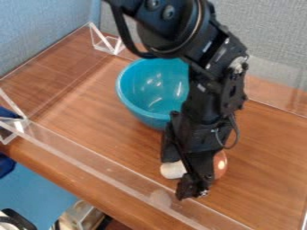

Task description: Put the mushroom in the blue bowl

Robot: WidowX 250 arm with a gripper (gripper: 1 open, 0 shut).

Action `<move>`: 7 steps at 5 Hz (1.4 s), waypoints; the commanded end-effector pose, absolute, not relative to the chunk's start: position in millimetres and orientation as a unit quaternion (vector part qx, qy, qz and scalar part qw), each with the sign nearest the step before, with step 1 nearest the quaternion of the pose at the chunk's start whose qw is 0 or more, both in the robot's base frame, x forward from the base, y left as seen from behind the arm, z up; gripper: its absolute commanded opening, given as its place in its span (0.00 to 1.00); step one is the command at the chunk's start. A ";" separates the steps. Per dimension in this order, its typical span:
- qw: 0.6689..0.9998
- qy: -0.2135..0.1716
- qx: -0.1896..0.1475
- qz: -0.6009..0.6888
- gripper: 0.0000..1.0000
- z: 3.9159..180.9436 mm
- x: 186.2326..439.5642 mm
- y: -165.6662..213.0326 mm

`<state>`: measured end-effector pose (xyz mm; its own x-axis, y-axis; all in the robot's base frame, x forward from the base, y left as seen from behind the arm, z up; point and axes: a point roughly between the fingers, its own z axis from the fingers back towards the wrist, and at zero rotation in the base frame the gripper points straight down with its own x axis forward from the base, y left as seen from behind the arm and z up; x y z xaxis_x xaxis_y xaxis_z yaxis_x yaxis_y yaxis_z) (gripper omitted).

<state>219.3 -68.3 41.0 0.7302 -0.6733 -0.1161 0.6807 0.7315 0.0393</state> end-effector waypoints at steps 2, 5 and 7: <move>0.927 0.011 0.043 -0.371 1.00 39.9 220.6 -69.5; 0.927 -0.001 0.041 -0.372 1.00 25.7 218.6 -67.1; 0.928 -0.002 0.040 -0.372 1.00 21.5 215.6 -67.1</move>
